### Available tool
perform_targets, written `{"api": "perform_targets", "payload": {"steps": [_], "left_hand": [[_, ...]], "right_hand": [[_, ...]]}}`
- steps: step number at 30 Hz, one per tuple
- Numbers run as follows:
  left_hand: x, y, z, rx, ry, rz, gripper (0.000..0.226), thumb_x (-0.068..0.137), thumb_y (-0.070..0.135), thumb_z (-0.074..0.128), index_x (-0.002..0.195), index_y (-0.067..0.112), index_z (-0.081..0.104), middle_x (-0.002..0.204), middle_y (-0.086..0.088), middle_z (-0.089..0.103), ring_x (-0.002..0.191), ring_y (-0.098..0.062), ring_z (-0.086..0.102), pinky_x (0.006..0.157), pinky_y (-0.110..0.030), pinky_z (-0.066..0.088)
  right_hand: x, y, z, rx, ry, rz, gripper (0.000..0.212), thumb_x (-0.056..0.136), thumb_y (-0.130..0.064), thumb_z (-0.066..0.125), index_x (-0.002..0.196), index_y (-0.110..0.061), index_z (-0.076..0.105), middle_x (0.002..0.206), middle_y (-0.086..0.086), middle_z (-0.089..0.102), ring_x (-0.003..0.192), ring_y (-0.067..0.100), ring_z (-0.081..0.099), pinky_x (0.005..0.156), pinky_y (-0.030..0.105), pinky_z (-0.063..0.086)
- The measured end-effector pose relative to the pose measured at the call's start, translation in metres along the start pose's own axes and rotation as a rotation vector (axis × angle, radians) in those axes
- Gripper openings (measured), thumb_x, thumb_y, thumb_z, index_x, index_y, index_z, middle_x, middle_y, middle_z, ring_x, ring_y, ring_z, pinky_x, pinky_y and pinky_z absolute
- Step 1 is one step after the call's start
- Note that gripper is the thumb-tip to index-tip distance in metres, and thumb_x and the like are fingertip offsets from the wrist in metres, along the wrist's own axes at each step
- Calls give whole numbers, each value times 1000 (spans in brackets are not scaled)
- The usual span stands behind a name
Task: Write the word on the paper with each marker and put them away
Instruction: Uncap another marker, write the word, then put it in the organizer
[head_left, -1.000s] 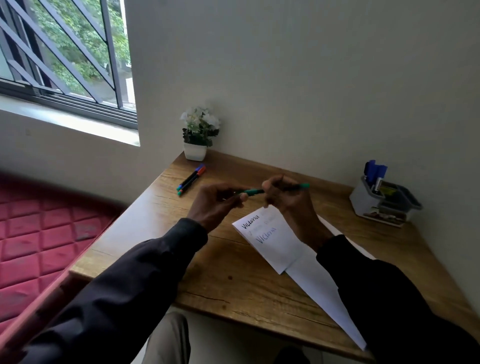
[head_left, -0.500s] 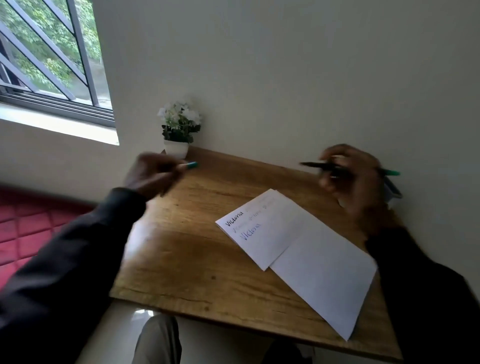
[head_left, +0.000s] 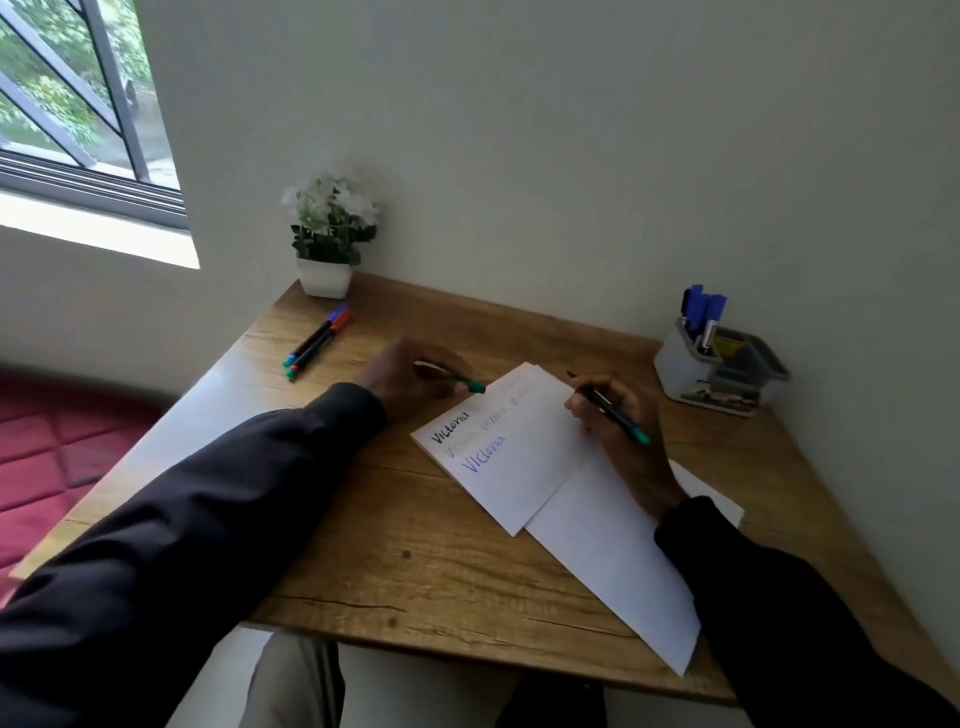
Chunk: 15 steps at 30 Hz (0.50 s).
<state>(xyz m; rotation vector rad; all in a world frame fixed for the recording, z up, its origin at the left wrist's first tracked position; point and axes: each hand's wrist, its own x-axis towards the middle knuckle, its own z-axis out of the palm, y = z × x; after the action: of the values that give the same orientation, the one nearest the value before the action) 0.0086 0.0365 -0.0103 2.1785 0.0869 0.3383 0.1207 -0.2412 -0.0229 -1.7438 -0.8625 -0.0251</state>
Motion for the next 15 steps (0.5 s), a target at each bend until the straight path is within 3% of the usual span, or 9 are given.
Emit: {"api": "perform_targets", "payload": {"steps": [5, 10, 13, 15], "left_hand": [[9, -3, 8, 63, -39, 65, 23, 85, 15, 75, 107, 22, 75, 114, 13, 68, 99, 2, 64, 79, -7, 52], [11, -6, 10, 111, -96, 82, 22, 80, 21, 80, 102, 25, 78, 116, 15, 69, 103, 3, 62, 87, -11, 49], [12, -6, 11, 108, -87, 86, 23, 80, 21, 80, 103, 26, 78, 112, 20, 66, 95, 11, 58, 79, -4, 44], [13, -8, 11, 118, -89, 92, 24, 80, 20, 80, 103, 27, 78, 110, 22, 64, 90, 17, 55, 72, 0, 43]], "right_hand": [[-1, 3, 1, 4, -32, 2, 17, 96, -1, 66, 111, -8, 68, 117, 1, 71, 118, 19, 65, 91, 34, 55], [-1, 3, 1, 7, -64, 31, 20, 95, -1, 68, 114, -7, 68, 113, 1, 71, 113, 16, 66, 93, 29, 53], [-1, 2, 3, -5, -76, 39, 20, 95, 0, 67, 114, -5, 67, 104, 1, 71, 106, 15, 67, 90, 24, 52], [-1, 2, 3, 2, -51, 45, 19, 94, -1, 68, 113, -5, 67, 109, 1, 71, 107, 13, 67, 89, 23, 53]]}}
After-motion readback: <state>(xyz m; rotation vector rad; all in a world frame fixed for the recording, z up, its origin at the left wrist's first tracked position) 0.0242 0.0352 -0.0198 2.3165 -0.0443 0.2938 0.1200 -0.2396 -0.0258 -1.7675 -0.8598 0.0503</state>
